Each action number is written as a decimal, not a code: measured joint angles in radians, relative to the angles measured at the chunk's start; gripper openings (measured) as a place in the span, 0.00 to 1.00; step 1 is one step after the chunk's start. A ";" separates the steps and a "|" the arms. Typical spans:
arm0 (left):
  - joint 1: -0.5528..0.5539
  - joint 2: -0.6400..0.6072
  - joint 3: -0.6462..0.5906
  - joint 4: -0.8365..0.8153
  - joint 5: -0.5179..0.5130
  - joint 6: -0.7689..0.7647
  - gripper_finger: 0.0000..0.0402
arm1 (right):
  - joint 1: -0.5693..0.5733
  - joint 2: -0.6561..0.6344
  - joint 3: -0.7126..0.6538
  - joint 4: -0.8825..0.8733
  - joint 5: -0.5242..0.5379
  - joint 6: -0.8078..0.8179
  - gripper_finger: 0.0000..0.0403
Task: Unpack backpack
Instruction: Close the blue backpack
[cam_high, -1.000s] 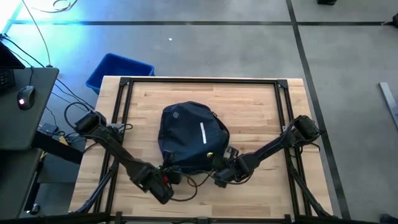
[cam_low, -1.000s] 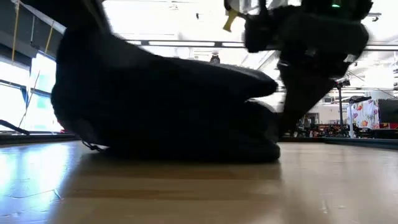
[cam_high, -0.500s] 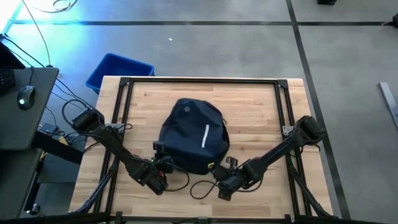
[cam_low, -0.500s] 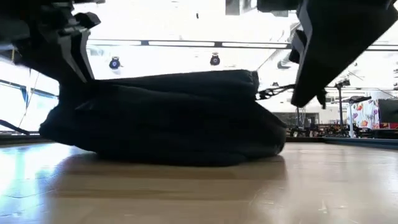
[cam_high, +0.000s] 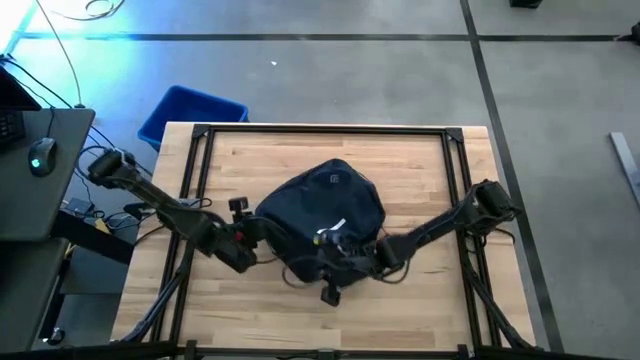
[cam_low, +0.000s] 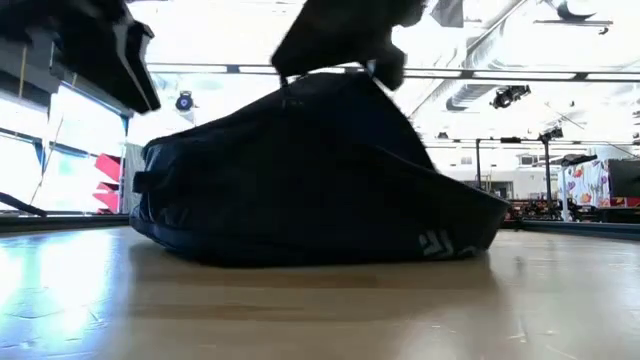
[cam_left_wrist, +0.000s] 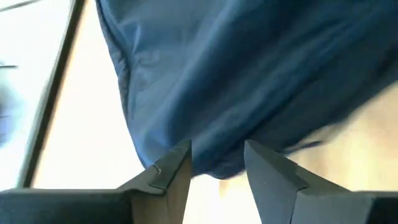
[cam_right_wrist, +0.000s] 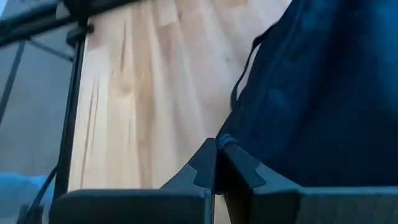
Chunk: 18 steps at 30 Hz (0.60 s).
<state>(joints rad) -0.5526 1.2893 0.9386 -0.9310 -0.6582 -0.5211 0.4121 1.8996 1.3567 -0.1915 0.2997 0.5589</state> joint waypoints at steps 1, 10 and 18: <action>-0.005 -0.020 0.000 0.000 0.018 -0.002 0.34 | -0.013 0.000 0.000 0.013 -0.008 -0.009 0.00; -0.060 -0.034 -0.012 0.365 0.055 0.028 0.36 | -0.048 0.000 0.000 0.121 -0.066 -0.070 0.00; -0.019 0.161 -0.019 0.724 0.032 0.289 0.36 | -0.025 0.000 0.000 0.126 -0.114 -0.070 0.00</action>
<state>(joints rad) -0.5715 1.4501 0.9195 -0.2073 -0.6262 -0.2320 0.3869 1.8996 1.3567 -0.0654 0.1859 0.4893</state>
